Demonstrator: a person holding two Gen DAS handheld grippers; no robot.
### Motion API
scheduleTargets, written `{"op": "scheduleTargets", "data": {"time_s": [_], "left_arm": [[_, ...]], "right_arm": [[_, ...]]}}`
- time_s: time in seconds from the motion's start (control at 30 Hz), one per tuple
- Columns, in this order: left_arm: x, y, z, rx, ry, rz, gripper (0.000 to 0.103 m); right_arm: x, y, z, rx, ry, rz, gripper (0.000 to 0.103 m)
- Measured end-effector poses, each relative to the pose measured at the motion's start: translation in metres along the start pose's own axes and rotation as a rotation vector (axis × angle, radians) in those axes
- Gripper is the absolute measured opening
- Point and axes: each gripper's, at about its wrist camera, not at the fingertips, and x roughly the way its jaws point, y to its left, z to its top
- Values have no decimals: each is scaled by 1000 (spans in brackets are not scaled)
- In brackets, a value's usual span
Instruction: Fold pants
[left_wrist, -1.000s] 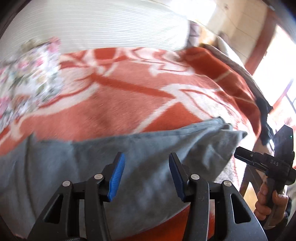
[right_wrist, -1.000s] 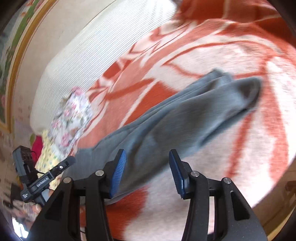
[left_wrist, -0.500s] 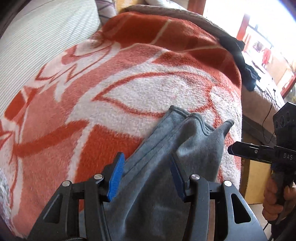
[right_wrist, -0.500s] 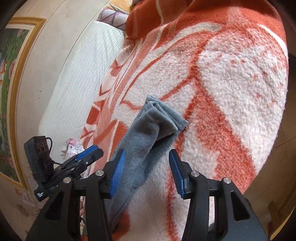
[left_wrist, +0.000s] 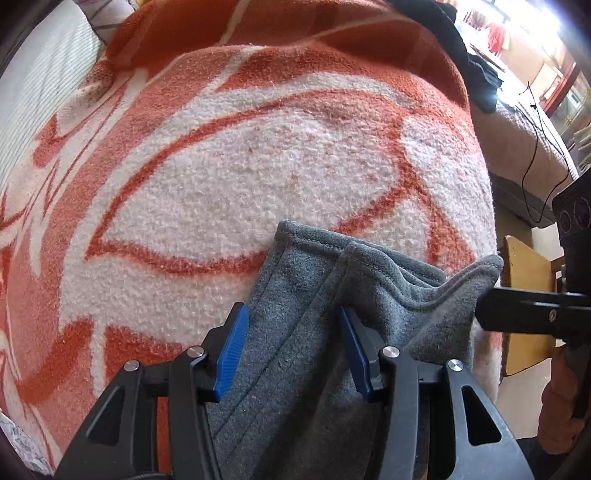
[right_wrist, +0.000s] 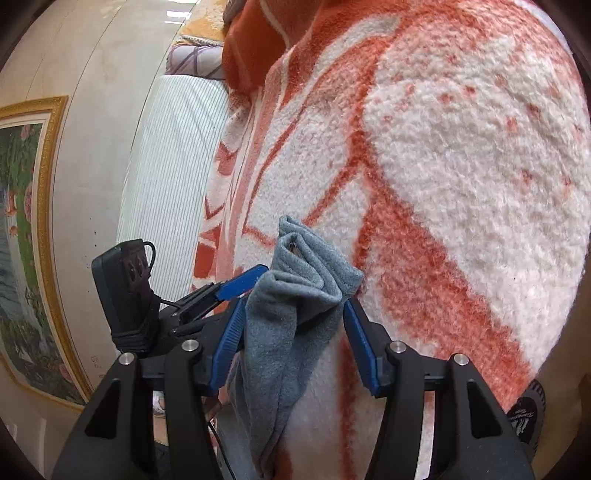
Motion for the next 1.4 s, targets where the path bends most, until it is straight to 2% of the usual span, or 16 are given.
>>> {"op": "scheduleTargets", "data": {"time_s": [0.13,0.23,0.47,0.5,0.6,0.63,0.77,0.87,0.97,1.07,1.2,1.27,1.3,1.33,1.37,1.4], "left_arm": [[-6,5,-2,-6,-2,-46,51],[-9,6,-1,10,-4,-65,51],[-4,-9,2,112,27,-70,51],[-4,-10,1,118,24,-84,46],[-2,-18,0,153,24,-119,14],[-1,-22,-1,170,25,-114,11],[-1,-18,4,140,20,-93,4],[-17,-1,14,101,-37,-39,3],[-32,19,28,40,-68,-43,3],[-25,22,26,39,-38,-35,4],[-8,30,18,-9,14,-48,13],[-9,35,17,-26,10,-76,26],[-12,39,16,-36,15,-87,39],[-12,40,15,-40,17,-98,48],[-13,39,14,-32,17,-101,49],[-11,36,12,-15,25,-94,49]], "right_arm": [[-8,8,2,-61,-32,-22,57],[-6,15,0,-93,-33,-12,49],[0,6,-2,-117,-32,-25,10],[-1,5,-3,-118,-37,-22,9],[-8,1,-4,-129,-45,-11,8],[-8,2,-4,-132,-46,-11,8],[-7,5,-4,-147,-48,-13,8],[-7,15,-2,-165,-59,8,8],[-6,27,3,-185,-78,37,7],[6,27,6,-181,-45,-14,7],[10,11,3,-143,-4,-160,9],[4,6,2,-139,-10,-158,12],[1,5,1,-136,-13,-155,15],[-1,4,1,-130,-16,-161,26],[-2,3,1,-122,-22,-164,46],[-3,2,1,-115,-30,-150,56]]}}
